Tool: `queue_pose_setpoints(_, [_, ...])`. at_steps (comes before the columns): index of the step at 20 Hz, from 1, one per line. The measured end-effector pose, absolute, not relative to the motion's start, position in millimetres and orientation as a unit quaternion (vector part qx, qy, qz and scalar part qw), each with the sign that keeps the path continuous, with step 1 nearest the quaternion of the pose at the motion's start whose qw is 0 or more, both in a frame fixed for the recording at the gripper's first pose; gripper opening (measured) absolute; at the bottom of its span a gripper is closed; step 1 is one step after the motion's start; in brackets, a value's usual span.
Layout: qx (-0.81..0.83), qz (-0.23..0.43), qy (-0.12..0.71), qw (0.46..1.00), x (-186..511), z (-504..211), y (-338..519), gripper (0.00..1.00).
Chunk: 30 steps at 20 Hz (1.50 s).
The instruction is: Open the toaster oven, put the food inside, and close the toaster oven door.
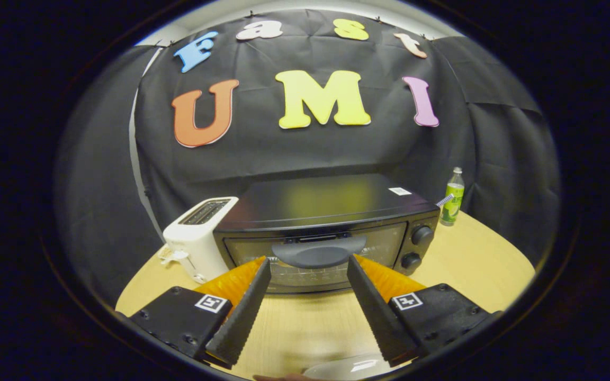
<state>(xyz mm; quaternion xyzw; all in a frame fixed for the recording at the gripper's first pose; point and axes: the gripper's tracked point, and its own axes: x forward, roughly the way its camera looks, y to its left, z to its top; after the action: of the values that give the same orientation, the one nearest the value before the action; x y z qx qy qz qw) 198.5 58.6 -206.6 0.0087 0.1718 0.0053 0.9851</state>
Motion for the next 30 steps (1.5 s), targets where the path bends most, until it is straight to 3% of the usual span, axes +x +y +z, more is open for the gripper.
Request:
queue_pose_setpoints(10, [0.009,0.054,0.171,0.984,138.2,-162.5,65.7,0.98])
queue_pose_setpoints(24, [-0.052,0.036,0.008,0.998,7.7,7.5,38.7,1.0])
queue_pose_setpoints(30, [-0.042,0.059,-0.017,0.997,-26.9,9.6,19.0,1.0])
